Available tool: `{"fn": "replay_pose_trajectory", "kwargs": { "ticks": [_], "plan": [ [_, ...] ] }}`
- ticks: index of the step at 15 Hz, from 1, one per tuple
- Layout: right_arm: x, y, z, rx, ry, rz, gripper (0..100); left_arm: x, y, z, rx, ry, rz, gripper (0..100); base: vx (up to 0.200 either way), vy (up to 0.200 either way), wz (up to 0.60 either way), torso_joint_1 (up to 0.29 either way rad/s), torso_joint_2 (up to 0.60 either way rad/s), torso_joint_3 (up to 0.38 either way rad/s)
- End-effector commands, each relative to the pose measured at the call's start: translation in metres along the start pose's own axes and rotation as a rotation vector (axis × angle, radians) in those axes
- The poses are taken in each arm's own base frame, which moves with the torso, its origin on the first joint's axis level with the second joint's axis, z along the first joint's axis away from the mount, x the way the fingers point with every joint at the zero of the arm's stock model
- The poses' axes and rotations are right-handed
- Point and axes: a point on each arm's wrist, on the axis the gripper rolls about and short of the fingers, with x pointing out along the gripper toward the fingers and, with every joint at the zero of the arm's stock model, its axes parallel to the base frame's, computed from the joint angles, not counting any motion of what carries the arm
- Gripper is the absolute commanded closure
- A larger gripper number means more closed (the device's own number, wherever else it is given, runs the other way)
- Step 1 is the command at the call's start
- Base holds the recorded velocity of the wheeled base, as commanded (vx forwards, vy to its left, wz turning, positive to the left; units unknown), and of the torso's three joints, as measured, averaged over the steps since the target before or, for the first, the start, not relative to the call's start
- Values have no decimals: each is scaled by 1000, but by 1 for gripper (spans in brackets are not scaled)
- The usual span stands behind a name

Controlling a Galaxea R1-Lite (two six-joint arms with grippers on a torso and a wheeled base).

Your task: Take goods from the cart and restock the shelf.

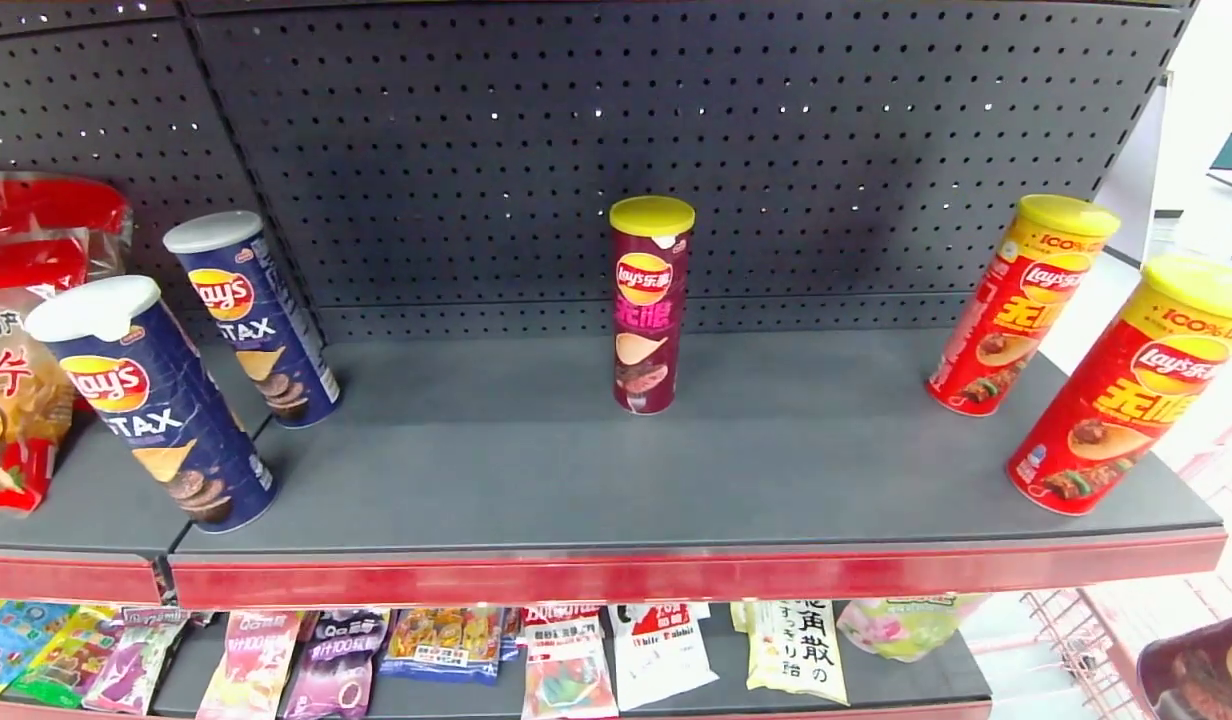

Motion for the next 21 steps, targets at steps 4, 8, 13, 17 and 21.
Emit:
{"fn": "replay_pose_trajectory", "kwargs": {
  "ticks": [4, 8, 13, 17, 21],
  "plan": [
    [-1, 1, -2, -102, -18, 47, 100, 0, 0, 0, -2, 0, 0, 0, 0, 0, 0, 0, 0, 0],
    [7, 2, 12, -120, -17, 156, 100, 0, 0, 0, -3, 0, 0, 0, 0, 0, 0, 0, 0, 0],
    [2, 2, 2, -95, -22, 143, 100, 2, 0, 1, 2, 33, -12, 0, 0, 0, 0, 0, 0, 0],
    [-2, 0, -3, -91, -9, 0, 100, 6, -2, 3, 99, 62, -201, 0, 0, 0, 0, 0, 0, 0],
    [-2, 1, -4, -90, -14, 15, 100, 58, -6, 158, -89, 30, -236, 0, 0, 0, 0, 0, 0, 0]
  ]
}}
